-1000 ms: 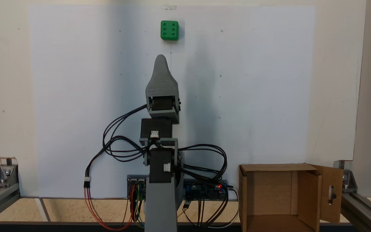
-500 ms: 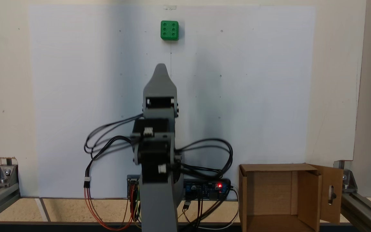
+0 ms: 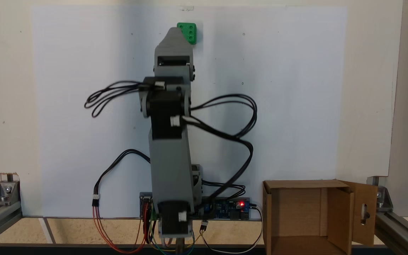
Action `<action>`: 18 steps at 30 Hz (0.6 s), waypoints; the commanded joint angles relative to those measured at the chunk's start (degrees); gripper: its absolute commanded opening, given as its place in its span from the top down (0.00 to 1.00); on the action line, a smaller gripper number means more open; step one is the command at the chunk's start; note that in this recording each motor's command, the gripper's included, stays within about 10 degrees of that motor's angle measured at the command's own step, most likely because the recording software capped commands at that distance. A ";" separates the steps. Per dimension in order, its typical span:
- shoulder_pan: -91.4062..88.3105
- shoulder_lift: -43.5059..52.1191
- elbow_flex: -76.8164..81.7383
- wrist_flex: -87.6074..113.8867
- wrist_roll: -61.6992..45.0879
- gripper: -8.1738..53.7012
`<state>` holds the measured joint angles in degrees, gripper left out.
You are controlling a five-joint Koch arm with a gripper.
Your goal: Grasp a green dice and put it in the bin.
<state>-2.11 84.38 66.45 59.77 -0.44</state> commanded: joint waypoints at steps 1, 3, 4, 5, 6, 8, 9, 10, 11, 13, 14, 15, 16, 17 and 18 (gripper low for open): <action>0.00 -1.67 -4.75 1.76 2.46 0.17; 0.00 -4.13 -5.62 2.37 2.72 0.17; 0.09 -5.54 -6.06 2.46 2.81 0.17; 0.09 -6.86 -6.50 2.37 2.81 0.17; 0.18 -8.26 -7.12 2.46 2.90 0.17; 0.44 -10.46 -8.79 2.37 3.08 0.17; 0.70 -11.25 -9.49 2.37 3.16 0.17; 0.97 -12.48 -10.46 2.37 3.34 0.17; 1.23 -13.18 -11.25 2.37 3.43 0.17; 1.41 -14.77 -12.66 2.37 3.43 0.17; 1.41 -15.38 -13.27 2.37 3.43 0.17; 1.49 -16.08 -13.71 2.37 3.52 0.17; 1.49 -16.79 -14.15 2.37 3.52 0.17; 1.49 -17.31 -14.33 2.37 3.52 0.17; 1.49 -17.84 -14.41 2.37 3.52 0.17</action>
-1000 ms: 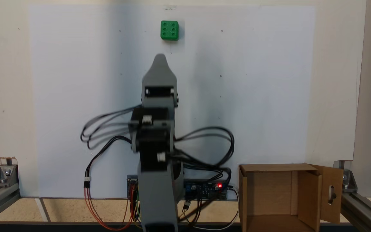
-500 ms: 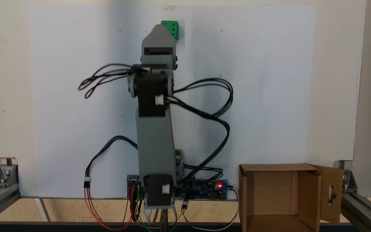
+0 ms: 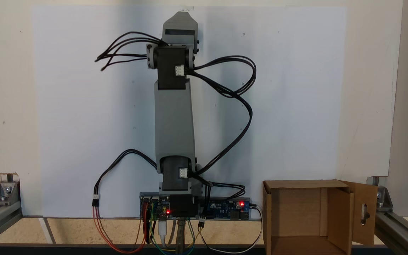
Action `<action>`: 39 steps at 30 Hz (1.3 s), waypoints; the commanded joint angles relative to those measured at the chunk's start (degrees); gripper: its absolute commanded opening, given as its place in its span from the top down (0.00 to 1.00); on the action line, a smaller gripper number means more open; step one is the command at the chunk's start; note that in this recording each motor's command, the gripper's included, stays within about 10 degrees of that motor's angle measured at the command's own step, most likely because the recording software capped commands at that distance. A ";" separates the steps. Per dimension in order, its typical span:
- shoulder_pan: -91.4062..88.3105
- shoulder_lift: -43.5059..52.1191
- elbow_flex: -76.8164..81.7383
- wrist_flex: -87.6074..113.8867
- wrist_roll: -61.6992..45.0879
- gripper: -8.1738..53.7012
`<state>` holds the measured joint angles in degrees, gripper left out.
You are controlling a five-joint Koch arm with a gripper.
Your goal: Grasp a green dice and put it in the bin.
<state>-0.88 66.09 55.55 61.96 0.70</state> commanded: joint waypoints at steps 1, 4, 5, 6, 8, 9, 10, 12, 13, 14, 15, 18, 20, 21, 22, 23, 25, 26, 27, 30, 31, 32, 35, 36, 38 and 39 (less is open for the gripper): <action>0.26 -0.09 -3.60 0.09 2.37 0.17; 0.26 -1.32 -3.60 -0.09 2.64 0.17; 0.26 -1.76 -3.60 -0.26 2.72 0.17; 0.26 -2.02 -3.60 -0.26 2.72 0.17; 0.26 -2.29 -3.60 -0.44 2.72 0.17; 0.26 -2.37 -3.78 -0.53 2.72 0.17; 0.26 -2.55 -4.13 -0.62 2.72 0.17; 0.26 -3.25 -5.10 -0.62 2.72 0.17; 0.26 -3.69 -5.45 -0.79 2.72 0.17; 0.35 -4.13 -5.54 -1.23 2.72 0.17; 0.35 -4.66 -5.54 -1.67 2.72 0.17; 0.53 -6.24 -5.54 -2.20 2.72 0.17; 0.70 -7.21 -5.54 -2.37 2.81 0.17; 0.70 -7.91 -5.54 -2.72 2.90 0.17; 0.70 -8.17 -5.54 -2.90 2.99 0.17; 0.70 -8.79 -5.54 -3.34 2.99 0.17; 0.70 -9.67 -5.54 -4.04 2.99 0.17; 0.70 -10.11 -5.54 -4.39 2.99 0.17; 0.70 -10.63 -5.54 -4.92 2.99 0.17; 0.97 -10.99 -5.54 -5.89 2.99 0.17; 1.05 -11.07 -5.54 -6.15 2.99 0.17; 1.05 -11.25 -5.54 -6.33 2.99 0.17; 1.05 -12.13 -5.54 -7.12 2.99 0.17; 1.05 -12.39 -5.54 -7.38 2.99 0.17; 1.05 -13.10 -5.54 -7.65 2.99 0.17; 1.05 -13.45 -5.54 -7.82 2.99 0.17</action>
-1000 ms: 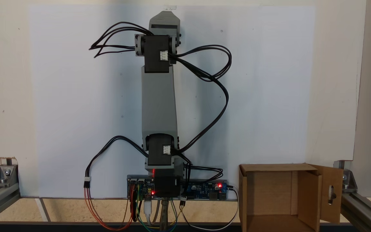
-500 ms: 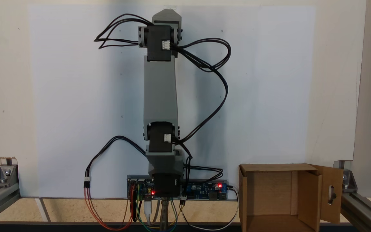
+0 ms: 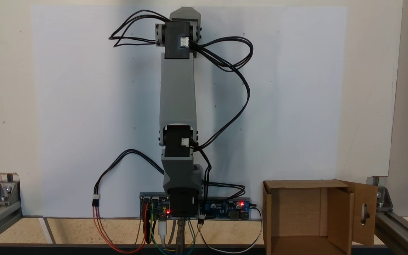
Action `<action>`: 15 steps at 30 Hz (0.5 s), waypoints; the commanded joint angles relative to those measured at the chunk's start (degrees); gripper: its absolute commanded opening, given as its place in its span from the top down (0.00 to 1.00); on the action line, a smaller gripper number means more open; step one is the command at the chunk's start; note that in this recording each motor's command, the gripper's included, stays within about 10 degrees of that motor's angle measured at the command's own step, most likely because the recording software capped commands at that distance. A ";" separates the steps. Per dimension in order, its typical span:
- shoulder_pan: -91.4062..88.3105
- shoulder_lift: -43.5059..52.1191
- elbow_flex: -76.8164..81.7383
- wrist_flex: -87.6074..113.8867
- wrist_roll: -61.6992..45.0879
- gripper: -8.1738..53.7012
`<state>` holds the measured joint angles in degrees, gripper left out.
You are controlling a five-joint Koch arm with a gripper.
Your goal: Grasp a green dice and put it in the bin.
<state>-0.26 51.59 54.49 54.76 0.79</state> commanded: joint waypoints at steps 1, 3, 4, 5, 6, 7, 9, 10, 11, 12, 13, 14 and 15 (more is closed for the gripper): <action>0.44 0.70 -4.48 -0.79 2.90 0.17; 0.53 0.26 -4.48 -1.49 2.99 0.17; 0.53 0.00 -4.48 -1.76 2.99 0.17; 0.53 -0.18 -4.48 -1.85 2.99 0.17; 0.53 -0.53 -4.48 -2.11 2.99 0.17; 0.53 -0.79 -4.48 -2.46 2.99 0.17; 0.53 -1.14 -4.48 -2.64 2.99 0.17; 0.44 -1.23 -4.48 -2.64 2.99 0.17; 0.53 -1.32 -4.39 -2.64 2.99 0.17; 0.44 -1.49 -4.39 -2.64 2.99 0.17; 0.44 -1.67 -4.39 -2.64 2.99 0.17; 0.53 -1.76 -4.39 -2.64 2.99 0.17; 0.44 -1.85 -4.39 -2.64 2.99 0.17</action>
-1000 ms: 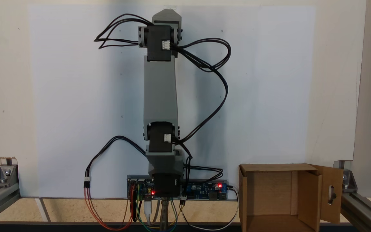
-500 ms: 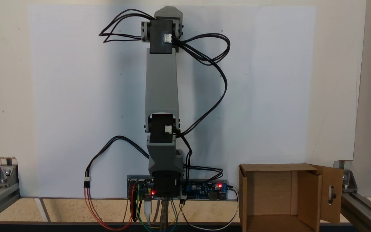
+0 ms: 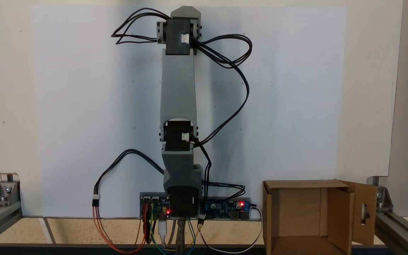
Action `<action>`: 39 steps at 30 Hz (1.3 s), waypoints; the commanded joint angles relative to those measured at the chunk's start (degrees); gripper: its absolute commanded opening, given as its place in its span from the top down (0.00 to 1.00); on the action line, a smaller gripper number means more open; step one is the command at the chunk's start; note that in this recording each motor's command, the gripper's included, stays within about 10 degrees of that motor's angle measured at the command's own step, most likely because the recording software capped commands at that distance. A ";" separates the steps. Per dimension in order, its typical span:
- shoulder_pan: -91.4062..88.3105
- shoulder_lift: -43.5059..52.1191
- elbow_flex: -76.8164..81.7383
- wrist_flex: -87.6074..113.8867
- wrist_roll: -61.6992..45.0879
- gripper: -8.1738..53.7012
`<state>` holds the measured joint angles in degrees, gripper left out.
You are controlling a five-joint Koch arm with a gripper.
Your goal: Grasp a green dice and put it in the bin.
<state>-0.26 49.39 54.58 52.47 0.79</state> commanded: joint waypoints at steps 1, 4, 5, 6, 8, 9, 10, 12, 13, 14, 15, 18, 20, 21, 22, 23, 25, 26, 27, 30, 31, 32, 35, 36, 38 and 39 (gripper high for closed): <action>0.44 0.09 -4.39 -0.35 2.90 0.17; 0.44 -0.35 -4.48 -0.35 2.90 0.17; 0.44 -0.35 -4.39 -0.35 2.90 0.17; 0.44 -0.35 -4.39 -0.35 2.99 0.17; 0.44 -0.44 -4.39 -0.35 3.08 0.17; 0.44 -0.53 -4.39 -0.35 3.16 0.17; 0.44 -0.70 -4.39 -0.44 3.16 0.19; 0.35 -1.23 -4.48 -0.53 3.16 0.20; 0.35 -1.49 -4.48 -0.70 3.16 0.20; 0.35 -1.58 -4.39 -1.05 3.16 0.20; 0.35 -1.67 -4.39 -1.49 3.25 0.20; 0.35 -1.93 -4.48 -1.76 3.25 0.21; 0.44 -2.11 -4.39 -1.76 3.25 0.21; 0.53 -2.11 -4.39 -1.93 3.25 0.21; 0.53 -2.20 -4.39 -2.20 3.25 0.21; 0.62 -2.29 -4.39 -2.37 3.25 0.21; 0.62 -2.46 -4.39 -2.46 3.16 0.21; 0.70 -2.46 -4.39 -2.46 3.16 0.21; 0.79 -2.46 -4.39 -2.46 3.16 0.21; 0.97 -2.55 -4.31 -2.46 3.08 0.22; 0.97 -2.55 -4.22 -2.46 3.08 0.22; 0.97 -2.55 -4.13 -2.46 3.08 0.22; 1.05 -2.55 -3.87 -2.46 3.08 0.22; 1.14 -2.55 -3.78 -2.46 3.08 0.24; 1.41 -2.55 -3.69 -2.46 3.08 0.25; 1.49 -2.55 -3.52 -2.46 3.08 0.25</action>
<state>0.44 46.41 54.14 50.27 1.93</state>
